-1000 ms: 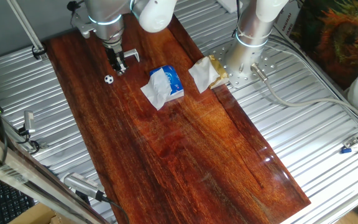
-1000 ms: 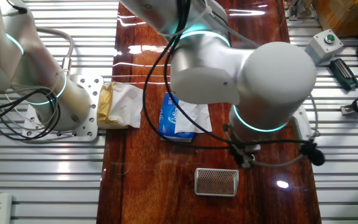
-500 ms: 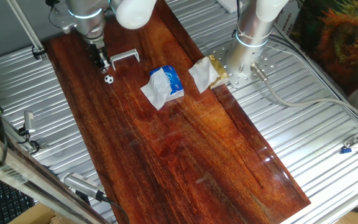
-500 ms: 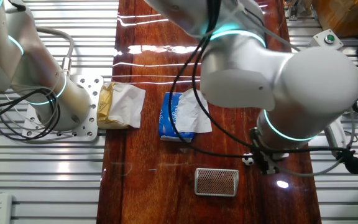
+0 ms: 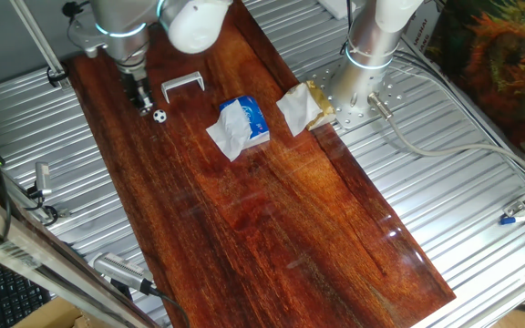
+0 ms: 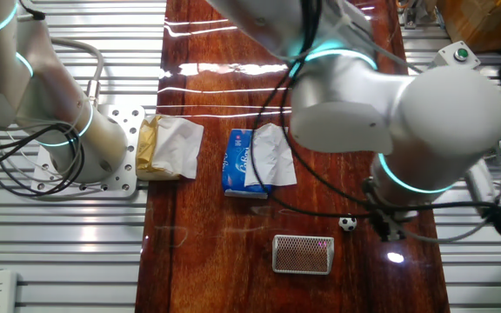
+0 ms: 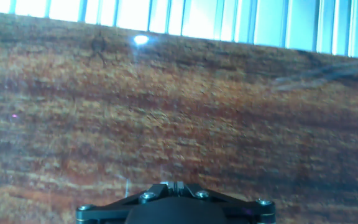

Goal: Push the soccer ball into the goal

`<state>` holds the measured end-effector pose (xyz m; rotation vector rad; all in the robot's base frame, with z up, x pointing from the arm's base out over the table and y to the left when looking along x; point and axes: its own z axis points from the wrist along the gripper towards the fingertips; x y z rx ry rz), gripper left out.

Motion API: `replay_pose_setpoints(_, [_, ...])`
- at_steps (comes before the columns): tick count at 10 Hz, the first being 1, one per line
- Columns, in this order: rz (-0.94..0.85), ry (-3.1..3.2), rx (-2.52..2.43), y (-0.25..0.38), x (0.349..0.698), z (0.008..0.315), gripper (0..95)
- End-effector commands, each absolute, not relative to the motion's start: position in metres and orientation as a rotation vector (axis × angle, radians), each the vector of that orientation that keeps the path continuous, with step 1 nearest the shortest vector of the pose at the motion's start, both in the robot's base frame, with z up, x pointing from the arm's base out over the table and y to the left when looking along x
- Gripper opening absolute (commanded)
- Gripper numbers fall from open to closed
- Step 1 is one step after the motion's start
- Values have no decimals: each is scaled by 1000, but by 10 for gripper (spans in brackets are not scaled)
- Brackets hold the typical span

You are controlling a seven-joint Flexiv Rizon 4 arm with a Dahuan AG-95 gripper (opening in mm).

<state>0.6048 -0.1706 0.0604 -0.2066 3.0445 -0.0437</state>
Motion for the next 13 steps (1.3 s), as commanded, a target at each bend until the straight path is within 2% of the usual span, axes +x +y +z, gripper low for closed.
replay_pose_setpoints(1, [-37, 3046, -204, -169, 612, 61, 0])
replay_pose_setpoints(6, [-4, 3065, -158, -160, 622, 50, 0])
replay_pose_setpoints(13, [21, 3123, -109, -152, 601, 27, 0])
